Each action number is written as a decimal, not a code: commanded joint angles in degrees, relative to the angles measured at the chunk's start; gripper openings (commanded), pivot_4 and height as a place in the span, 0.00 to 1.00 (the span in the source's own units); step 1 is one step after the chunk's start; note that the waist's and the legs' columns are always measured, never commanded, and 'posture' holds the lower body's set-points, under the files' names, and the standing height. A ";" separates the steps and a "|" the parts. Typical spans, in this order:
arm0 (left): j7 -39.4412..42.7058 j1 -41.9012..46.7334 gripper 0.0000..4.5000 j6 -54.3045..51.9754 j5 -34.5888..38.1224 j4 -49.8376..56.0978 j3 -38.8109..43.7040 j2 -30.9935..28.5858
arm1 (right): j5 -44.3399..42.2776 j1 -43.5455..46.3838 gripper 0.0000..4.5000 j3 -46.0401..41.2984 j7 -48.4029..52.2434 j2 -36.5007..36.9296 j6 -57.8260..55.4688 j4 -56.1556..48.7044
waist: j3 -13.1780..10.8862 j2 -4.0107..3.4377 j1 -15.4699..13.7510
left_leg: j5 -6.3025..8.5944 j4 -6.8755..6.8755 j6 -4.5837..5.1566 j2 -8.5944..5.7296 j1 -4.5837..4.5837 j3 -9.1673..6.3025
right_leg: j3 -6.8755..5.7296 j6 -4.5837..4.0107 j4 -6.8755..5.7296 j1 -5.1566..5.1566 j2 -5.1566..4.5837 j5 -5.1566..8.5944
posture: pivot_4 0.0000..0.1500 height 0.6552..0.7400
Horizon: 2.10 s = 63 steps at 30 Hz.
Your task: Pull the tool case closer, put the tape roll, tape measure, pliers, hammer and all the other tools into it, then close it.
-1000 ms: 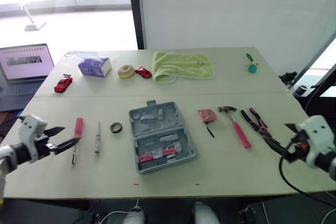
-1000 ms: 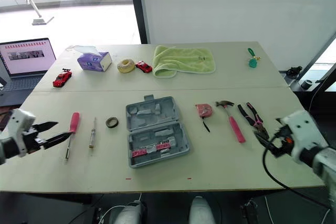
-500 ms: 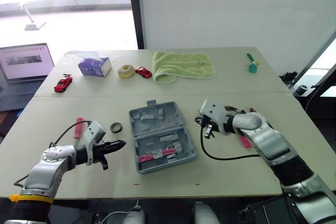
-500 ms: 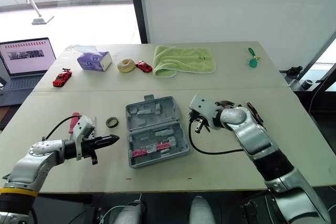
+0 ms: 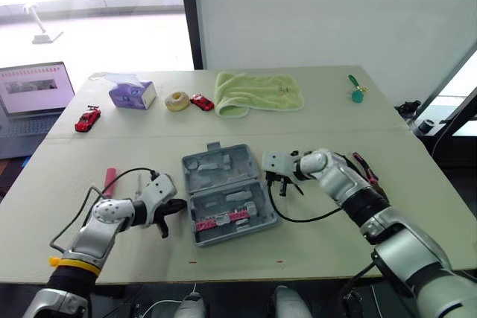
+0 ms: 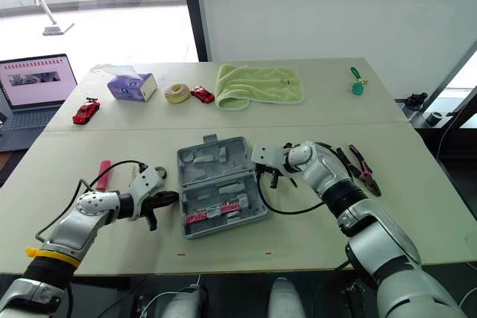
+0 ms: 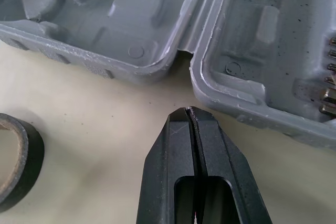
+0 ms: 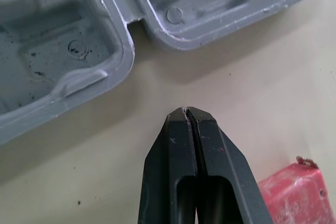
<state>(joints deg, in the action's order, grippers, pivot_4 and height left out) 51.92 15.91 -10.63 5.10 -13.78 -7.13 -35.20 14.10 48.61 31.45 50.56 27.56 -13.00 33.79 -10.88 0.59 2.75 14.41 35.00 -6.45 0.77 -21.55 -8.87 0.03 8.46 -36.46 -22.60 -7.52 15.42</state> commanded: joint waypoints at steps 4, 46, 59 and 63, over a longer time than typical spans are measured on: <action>-1.43 4.98 0.00 4.29 -3.63 -4.54 -2.56 2.99 | 2.02 0.74 0.01 0.35 2.87 -3.79 0.52 -0.27 | 0.02 -0.02 -0.02 | 0.00 0.02 0.00 0.00 0.05 0.00 | 0.00 0.00 -0.02 0.06 0.00 0.00 | 1.00 1.00; 9.83 -11.77 0.00 -7.18 0.92 20.79 -2.84 -5.77 | -6.27 -36.33 0.01 -7.96 -0.97 10.18 -48.03 -66.23 | 0.07 -0.11 -0.37 | 0.05 0.01 0.08 -0.01 0.01 0.00 | 0.00 0.02 0.04 0.09 -0.02 0.04 | 1.00 1.00; 7.70 -12.17 0.00 -6.21 1.42 19.96 -1.88 -6.91 | -10.72 -33.44 0.01 -4.98 -1.86 12.21 -48.65 -65.32 | 0.06 -0.10 -0.48 | 0.05 0.01 0.08 0.00 -0.02 0.00 | 0.00 0.01 0.08 0.08 -0.01 0.04 | 1.00 1.00; 7.73 -12.12 0.00 -6.64 1.63 21.29 -3.42 -5.77 | -12.41 -33.61 0.01 -4.42 -2.23 13.21 -49.59 -66.84 | 0.06 -0.09 -0.54 | 0.05 0.02 0.08 -0.01 -0.03 0.00 | 0.00 0.01 0.08 0.08 -0.01 0.04 | 1.00 1.00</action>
<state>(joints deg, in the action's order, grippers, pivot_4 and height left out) 59.63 3.91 -17.23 5.80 5.66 -10.38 -41.03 2.87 14.72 26.69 48.26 40.69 -62.41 -30.41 -10.82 0.50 2.21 14.46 35.02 -6.38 0.77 -21.59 -8.88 0.02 8.47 -36.38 -22.52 -7.54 15.45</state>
